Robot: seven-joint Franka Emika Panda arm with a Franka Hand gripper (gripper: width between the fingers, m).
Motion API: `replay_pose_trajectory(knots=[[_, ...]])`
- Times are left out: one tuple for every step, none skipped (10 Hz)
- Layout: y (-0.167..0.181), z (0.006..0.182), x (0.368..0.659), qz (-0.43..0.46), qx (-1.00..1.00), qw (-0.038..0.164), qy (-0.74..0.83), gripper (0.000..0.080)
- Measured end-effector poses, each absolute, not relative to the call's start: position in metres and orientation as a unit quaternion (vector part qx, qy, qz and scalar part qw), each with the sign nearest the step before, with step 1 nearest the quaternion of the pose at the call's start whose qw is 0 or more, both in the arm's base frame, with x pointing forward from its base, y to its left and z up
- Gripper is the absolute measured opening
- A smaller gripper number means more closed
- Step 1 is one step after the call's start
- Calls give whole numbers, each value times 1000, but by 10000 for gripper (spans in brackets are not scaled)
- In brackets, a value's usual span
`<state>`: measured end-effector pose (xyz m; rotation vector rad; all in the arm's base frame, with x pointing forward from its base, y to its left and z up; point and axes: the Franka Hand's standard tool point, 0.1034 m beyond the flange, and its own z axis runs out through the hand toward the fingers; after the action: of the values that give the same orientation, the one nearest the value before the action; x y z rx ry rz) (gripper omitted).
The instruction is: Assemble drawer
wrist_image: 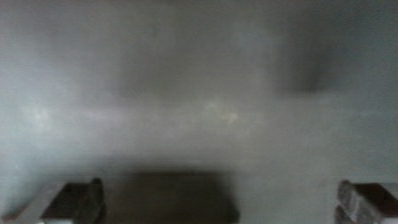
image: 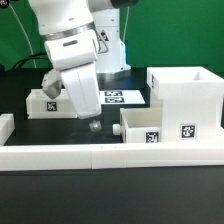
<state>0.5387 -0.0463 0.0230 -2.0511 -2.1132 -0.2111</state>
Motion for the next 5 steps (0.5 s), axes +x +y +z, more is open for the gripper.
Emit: replay_pose_trajectory(knots=[[-38,21,538,-70,-695,98,-709,649],[-31,21,538,-69,-698,100,-706,649],[-24,21,539,-67,-704,102,-699,649],[-16,22,539,-66,-708,104,-695,649],[-10,22,539,-64,-714,105,-689,649]])
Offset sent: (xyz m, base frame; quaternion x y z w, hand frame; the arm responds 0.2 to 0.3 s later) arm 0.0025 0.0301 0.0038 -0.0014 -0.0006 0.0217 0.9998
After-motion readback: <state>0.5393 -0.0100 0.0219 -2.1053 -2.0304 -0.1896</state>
